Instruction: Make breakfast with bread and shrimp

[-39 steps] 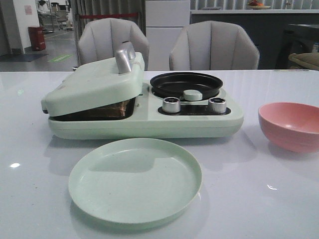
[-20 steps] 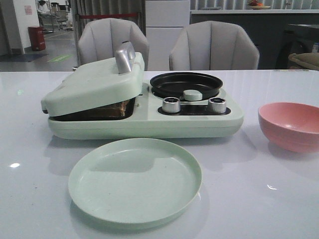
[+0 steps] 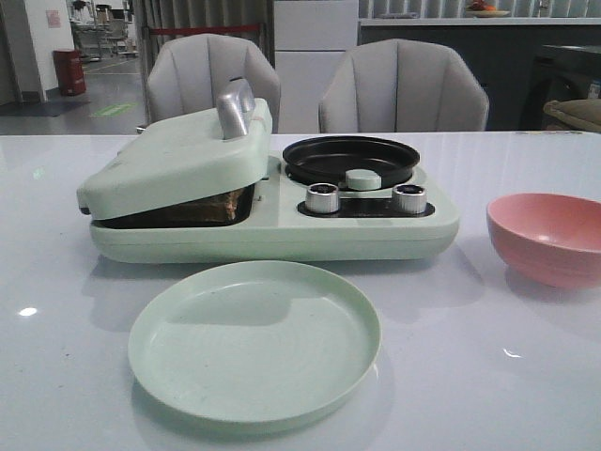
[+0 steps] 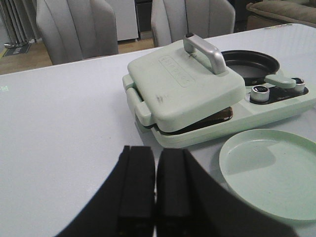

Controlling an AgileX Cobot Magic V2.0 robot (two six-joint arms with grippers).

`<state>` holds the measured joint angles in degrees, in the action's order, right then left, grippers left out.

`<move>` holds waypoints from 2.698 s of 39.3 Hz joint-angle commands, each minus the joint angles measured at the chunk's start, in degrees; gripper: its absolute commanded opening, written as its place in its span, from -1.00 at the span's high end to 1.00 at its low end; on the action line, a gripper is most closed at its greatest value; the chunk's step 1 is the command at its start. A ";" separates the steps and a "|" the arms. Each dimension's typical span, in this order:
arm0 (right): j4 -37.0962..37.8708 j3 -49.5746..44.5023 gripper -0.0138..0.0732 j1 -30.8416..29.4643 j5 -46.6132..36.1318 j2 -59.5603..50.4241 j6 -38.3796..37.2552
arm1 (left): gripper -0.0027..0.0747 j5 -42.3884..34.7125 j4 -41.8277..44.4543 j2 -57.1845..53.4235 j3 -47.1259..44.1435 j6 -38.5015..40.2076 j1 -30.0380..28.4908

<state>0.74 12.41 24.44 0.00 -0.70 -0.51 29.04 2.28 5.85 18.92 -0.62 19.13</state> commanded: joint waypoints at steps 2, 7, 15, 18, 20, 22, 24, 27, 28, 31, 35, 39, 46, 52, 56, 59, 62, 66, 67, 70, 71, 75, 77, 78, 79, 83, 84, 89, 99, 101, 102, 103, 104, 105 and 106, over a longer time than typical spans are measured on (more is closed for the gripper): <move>-2.57 2.02 -0.66 -0.38 -1.36 1.31 0.51 | 0.64 -4.03 -0.32 0.63 1.42 0.26 0.28; -3.61 5.13 -0.66 -0.38 4.94 6.14 0.21 | 0.64 -4.03 -0.32 0.63 1.42 0.26 0.28; -4.32 13.02 -0.66 -0.38 11.43 17.63 -1.58 | 0.64 -4.03 -0.32 0.63 1.42 0.26 0.28; -4.32 15.39 -0.66 -0.38 11.83 22.01 -2.44 | 0.64 -4.03 -0.32 0.63 1.42 0.26 0.28; -4.32 16.85 -0.66 -0.43 11.76 24.46 -2.44 | 0.64 -4.03 -0.32 0.63 1.42 0.26 0.28; -4.32 18.43 -0.66 -0.49 11.87 27.01 -2.75 | 0.64 -4.03 -0.32 0.63 1.42 0.26 0.28; -4.32 20.43 -0.66 -0.49 12.83 30.02 -3.23 | 0.64 -4.03 -0.32 0.63 1.42 0.26 0.28; -4.32 23.13 -0.66 -0.49 14.41 34.24 -3.44 | 0.64 -4.03 -0.32 0.63 1.42 0.26 0.28; -4.32 23.82 -0.66 -0.49 14.94 35.36 -3.44 | 0.64 -4.03 -0.32 0.63 1.42 0.26 0.28; -4.32 26.48 -0.66 -1.53 17.11 39.49 -3.44 | 0.64 -4.03 -0.32 0.63 1.42 0.26 0.28; -4.32 29.12 -0.66 -6.45 19.30 43.91 -3.64 | 0.64 -4.03 -0.32 0.63 1.42 0.26 0.28; -5.70 31.15 -0.66 -13.12 20.11 47.45 -4.11 | 0.64 -4.03 -0.32 0.63 1.42 0.26 0.28; -9.28 33.81 -0.66 -23.92 21.55 54.23 -4.04 | 0.64 -4.03 -0.32 0.63 1.42 0.26 0.28; -10.41 35.09 -0.66 -30.04 23.82 62.03 -3.52 | 0.64 -4.03 -0.32 0.63 1.42 0.26 0.28; -11.74 36.02 -0.66 -32.41 24.67 67.58 -2.48 | 0.64 -4.03 -0.32 0.63 1.42 0.26 0.28; -13.64 37.60 -0.66 -33.23 26.20 71.92 -0.47 | 0.64 -4.03 -0.32 0.63 1.42 0.26 0.28; -15.86 39.82 -0.66 -33.43 28.09 76.13 2.94 | 0.64 -4.03 -0.32 0.63 1.42 0.26 0.28; -18.64 42.87 -0.66 -33.43 29.97 80.99 7.09 | 0.64 -4.03 -0.32 0.63 1.42 0.26 0.28; -19.19 43.68 -0.66 -33.43 30.15 81.94 7.89 | 0.64 -4.03 -0.32 0.63 1.42 0.26 0.28; -19.36 45.51 -0.66 -33.43 30.08 85.08 9.04 | 0.64 -4.03 -0.32 0.63 1.42 0.26 0.28; -19.31 46.22 -0.66 -33.49 30.00 86.15 9.32 | 0.64 -4.03 -0.32 0.63 1.42 0.26 0.28; -19.25 48.91 -0.66 -33.49 30.49 89.66 10.75 | 0.64 -4.03 -0.32 0.63 1.42 0.26 0.28; -19.25 50.20 -0.66 -33.49 31.01 91.55 11.28 | 0.64 -4.03 -0.32 0.63 1.42 0.26 0.28; -19.25 50.71 -0.66 -33.49 31.11 92.60 11.35 | 0.64 -4.03 -0.32 0.63 1.42 0.26 0.28; -19.25 51.36 -0.66 -33.49 31.17 93.64 11.35 | 0.64 -4.03 -0.32 0.63 1.42 0.26 0.28; -19.25 53.34 -0.66 -33.49 31.39 96.92 11.35 | 0.64 -4.03 -0.32 0.63 1.42 0.26 0.28; -19.25 53.87 -0.66 -33.49 31.44 97.57 11.35 | 0.64 -4.03 -0.32 0.63 1.42 0.26 0.28; -19.25 55.69 -0.59 -33.49 31.78 100.93 11.35 | 0.64 -4.03 -0.32 0.63 1.42 0.26 0.28; -19.36 58.04 0.21 -33.49 33.10 104.20 11.35 | 0.64 -4.03 -0.32 0.63 1.42 0.26 0.28; -19.36 58.53 0.32 -33.49 33.37 104.25 11.35 | 0.64 -4.03 -0.32 0.63 1.42 0.26 0.28; -19.36 58.78 0.36 -33.49 33.60 104.25 11.35 | 0.64 -4.03 -0.32 0.63 1.42 0.26 0.28; -19.36 59.06 0.38 -33.49 33.83 104.25 11.35 | 0.64 -4.03 -0.32 0.63 1.42 0.26 0.28; -19.36 59.48 0.37 -33.49 34.13 104.19 11.35 | 0.64 -4.03 -0.32 0.63 1.42 0.26 0.28; -19.36 59.84 0.37 -33.49 34.55 104.19 11.35 | 0.64 -4.03 -0.32 0.63 1.42 0.26 0.28; -19.36 60.35 0.37 -33.49 35.04 104.19 11.35 | 0.64 -4.03 -0.32 0.63 1.42 0.26 0.28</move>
<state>-17.92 69.89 -8.72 35.38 106.23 10.11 29.16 2.28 5.85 18.92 -0.62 19.13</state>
